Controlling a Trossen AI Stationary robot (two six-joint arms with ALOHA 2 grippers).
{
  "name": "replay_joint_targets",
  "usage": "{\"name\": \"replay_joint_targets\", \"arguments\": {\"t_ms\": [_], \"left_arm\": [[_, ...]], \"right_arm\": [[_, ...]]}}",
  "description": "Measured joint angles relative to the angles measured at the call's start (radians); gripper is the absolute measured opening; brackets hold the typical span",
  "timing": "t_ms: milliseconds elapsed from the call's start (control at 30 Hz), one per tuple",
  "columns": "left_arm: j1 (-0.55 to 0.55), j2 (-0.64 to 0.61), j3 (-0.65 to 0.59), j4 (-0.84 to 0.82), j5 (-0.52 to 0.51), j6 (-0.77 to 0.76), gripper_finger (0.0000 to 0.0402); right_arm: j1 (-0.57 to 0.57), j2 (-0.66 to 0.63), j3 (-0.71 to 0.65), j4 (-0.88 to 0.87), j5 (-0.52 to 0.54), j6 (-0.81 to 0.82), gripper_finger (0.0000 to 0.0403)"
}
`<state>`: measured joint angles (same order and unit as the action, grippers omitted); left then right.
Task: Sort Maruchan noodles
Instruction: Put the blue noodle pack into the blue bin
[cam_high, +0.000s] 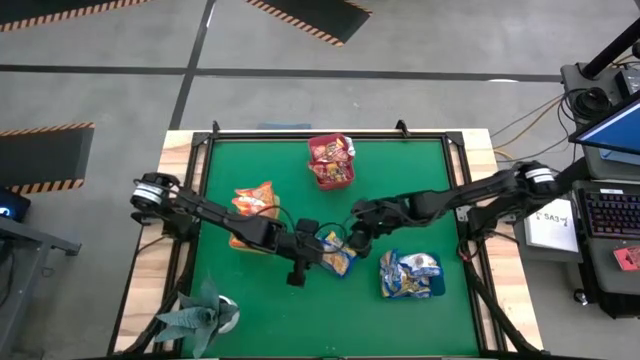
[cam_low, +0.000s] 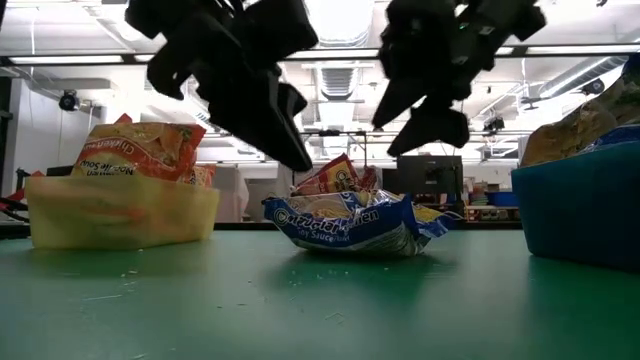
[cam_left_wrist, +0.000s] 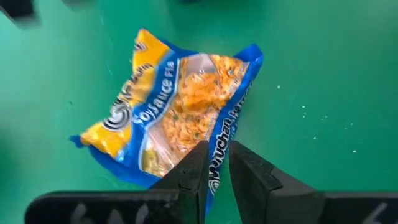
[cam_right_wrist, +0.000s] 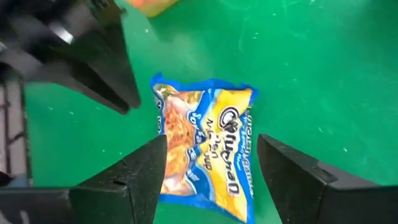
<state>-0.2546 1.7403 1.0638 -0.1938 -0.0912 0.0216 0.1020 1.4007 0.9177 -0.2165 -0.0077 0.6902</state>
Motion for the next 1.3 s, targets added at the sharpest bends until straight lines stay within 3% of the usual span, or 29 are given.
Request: {"name": "replay_joint_targets", "arguments": {"t_ms": [533,700,1133,1300], "left_arm": [[-0.038,-0.250,-0.078,-0.001,-0.111,0.117,0.0043],[-0.050,-0.375,-0.155,0.071,-0.166,0.113,0.0043],[-0.053,-0.628,-0.352,0.320,-0.161,0.194,0.0043],[-0.053,-0.728,-0.400,0.332,-0.161,0.223,0.0043]], "right_arm": [[0.017,0.291,0.306,-0.282,-0.005,-0.112,0.0226],[0.020,0.320,0.335,-0.282,-0.003,-0.110,0.0226],[0.028,0.339,0.319,-0.273,0.008,-0.108,0.0225],[0.031,0.356,0.312,-0.256,0.008,-0.113,0.0224]]}}
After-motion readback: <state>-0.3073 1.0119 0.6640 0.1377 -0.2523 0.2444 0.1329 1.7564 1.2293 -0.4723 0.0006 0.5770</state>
